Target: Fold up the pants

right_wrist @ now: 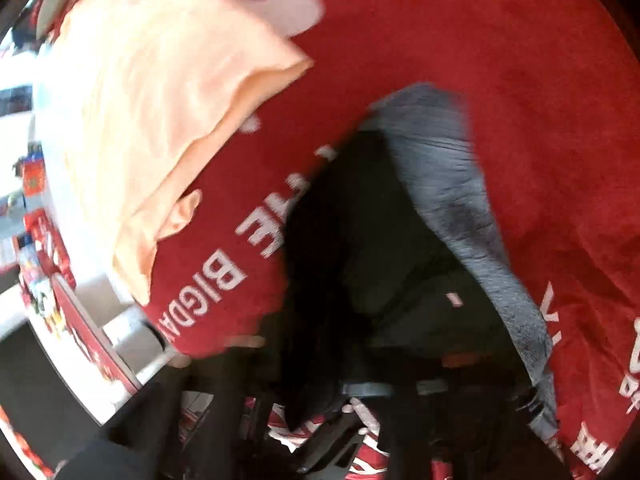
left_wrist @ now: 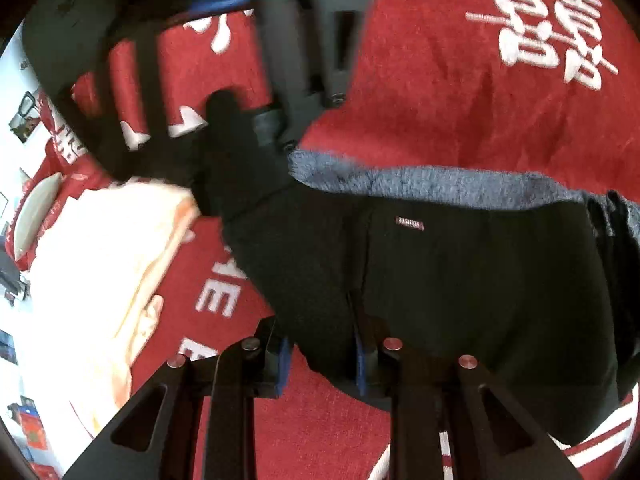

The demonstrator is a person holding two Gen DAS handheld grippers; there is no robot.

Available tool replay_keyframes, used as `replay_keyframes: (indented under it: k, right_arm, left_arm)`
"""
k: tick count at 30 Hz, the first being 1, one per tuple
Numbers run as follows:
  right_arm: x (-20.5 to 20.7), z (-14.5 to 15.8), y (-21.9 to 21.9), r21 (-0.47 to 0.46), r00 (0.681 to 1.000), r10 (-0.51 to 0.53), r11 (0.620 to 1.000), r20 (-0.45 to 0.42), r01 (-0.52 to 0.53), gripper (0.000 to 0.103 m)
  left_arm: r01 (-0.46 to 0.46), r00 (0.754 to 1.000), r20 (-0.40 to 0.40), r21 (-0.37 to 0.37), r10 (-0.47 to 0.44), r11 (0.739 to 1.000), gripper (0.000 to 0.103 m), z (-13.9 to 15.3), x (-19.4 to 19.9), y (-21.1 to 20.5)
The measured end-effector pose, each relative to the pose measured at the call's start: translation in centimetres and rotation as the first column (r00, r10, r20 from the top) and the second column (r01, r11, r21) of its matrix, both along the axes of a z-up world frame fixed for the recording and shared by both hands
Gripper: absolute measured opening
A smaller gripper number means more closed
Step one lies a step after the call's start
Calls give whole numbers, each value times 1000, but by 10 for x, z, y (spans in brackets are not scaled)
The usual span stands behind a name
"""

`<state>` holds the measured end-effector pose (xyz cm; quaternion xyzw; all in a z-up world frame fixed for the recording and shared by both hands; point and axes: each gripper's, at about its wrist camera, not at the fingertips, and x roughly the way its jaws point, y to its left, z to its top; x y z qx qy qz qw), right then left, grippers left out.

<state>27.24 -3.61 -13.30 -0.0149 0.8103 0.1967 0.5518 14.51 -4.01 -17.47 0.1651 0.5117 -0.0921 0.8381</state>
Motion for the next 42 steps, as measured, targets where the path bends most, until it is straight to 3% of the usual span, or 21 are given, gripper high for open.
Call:
replay_keyframes:
  k: [6,10,14,19,22,24,26,27,28,30,32,33,34,36,38,40,42]
  right_arm:
    - [-30,64,-78,210,970,-179,967,164,143,16]
    - [-69,110,-143,339,909,-328,911,256,233,16]
    - [-125,146,-225,467,797,-520,812,307,349,16]
    - [-205,163,-321,541,643,-687,701,338,465,16]
    - [-252,152,-377,565,546,-775,617,317,548,16]
    - [-285,127,-415,561,479,-829,552,289,616,16]
    - [-312,89,-444,542,419,-878,473,229,694,16]
    - [-322,67,-453,516,403,-892,449,207,729,17]
    - [-329,43,-459,480,395,-899,436,190,761,18]
    - [-338,8,-465,436,405,-902,429,152,791,20]
    - [-341,-6,-467,378,428,-888,458,166,804,32]
    - [-342,-5,-469,350,426,-885,465,185,814,41]
    - [-344,0,-472,322,419,-884,466,206,824,48]
    - [-352,21,-476,219,427,-852,498,302,839,49]
    - [-366,43,-471,144,443,-824,516,353,844,58]
    - [-378,61,-459,128,450,-819,520,356,844,82]
    - [-391,83,-441,75,468,-796,532,383,843,82]
  left_arm:
    - [107,991,83,-65,-101,992,26,50,-17,-24]
    - [201,974,129,-128,-185,971,26,88,-32,-54]
    - [312,947,144,-187,-288,932,26,122,-59,-99]
    - [450,893,110,-230,-436,863,26,135,-105,-176]
    - [520,853,82,-227,-515,824,26,124,-137,-220]
    - [569,819,44,-200,-573,798,26,103,-160,-249]
    - [593,798,-10,-167,-603,788,26,80,-174,-265]
    - [599,790,-52,-145,-611,787,36,67,-179,-272]
    - [596,785,-108,-134,-610,791,49,55,-182,-276]
    - [575,792,-158,-129,-589,808,56,48,-186,-272]
    - [579,785,-174,-131,-594,804,58,56,-188,-265]
    - [570,791,-183,-128,-584,812,70,65,-187,-258]
    - [553,801,-194,-124,-566,824,83,72,-185,-253]
    - [507,823,-229,-118,-520,854,83,86,-178,-239]
    - [461,837,-279,-106,-471,881,83,99,-168,-222]
    - [437,841,-313,-90,-442,895,83,112,-161,-205]
    - [421,837,-345,-89,-425,903,83,123,-155,-190]
